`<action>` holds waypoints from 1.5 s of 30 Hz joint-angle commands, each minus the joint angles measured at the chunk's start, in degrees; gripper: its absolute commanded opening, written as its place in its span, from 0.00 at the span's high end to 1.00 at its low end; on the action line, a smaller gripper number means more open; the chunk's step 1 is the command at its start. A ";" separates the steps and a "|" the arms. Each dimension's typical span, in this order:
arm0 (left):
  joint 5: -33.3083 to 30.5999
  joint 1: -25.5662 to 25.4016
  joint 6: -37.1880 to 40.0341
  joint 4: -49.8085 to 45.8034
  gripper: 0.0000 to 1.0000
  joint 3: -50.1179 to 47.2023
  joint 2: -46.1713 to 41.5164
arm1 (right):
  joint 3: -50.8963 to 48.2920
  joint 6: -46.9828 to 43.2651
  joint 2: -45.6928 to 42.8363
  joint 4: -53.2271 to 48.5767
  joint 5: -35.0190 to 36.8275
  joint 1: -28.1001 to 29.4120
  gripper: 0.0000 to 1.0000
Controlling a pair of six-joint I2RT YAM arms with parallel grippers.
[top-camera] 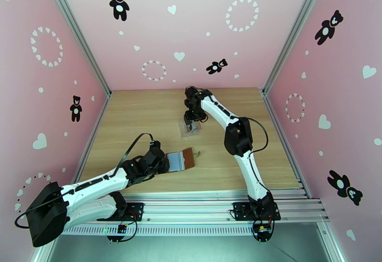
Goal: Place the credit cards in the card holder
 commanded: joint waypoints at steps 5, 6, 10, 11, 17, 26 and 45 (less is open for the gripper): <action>0.26 0.36 -0.79 0.37 0.69 -0.67 -0.27 | 1.41 0.32 3.00 -2.56 3.38 0.84 0.39; 0.22 0.38 -0.78 0.41 0.69 -0.68 -0.20 | 1.44 0.36 3.14 -2.58 3.84 0.99 0.39; 0.21 0.33 -0.77 0.50 0.69 -0.76 -0.18 | 2.06 0.73 3.94 -2.92 5.91 1.72 0.40; 0.09 0.36 -0.78 0.54 0.69 -0.82 -0.06 | 2.43 1.02 4.26 -3.17 6.19 1.79 0.41; 0.25 0.36 -0.75 0.93 0.69 -0.76 0.63 | 4.25 0.81 5.70 -4.23 7.68 2.73 0.42; 0.41 0.32 -0.85 1.11 0.69 -0.79 0.85 | 4.65 0.70 6.34 -4.93 10.85 3.51 0.43; 0.76 0.31 -0.97 1.85 0.69 -0.85 1.73 | 7.90 -0.01 3.54 -8.88 21.10 3.65 0.49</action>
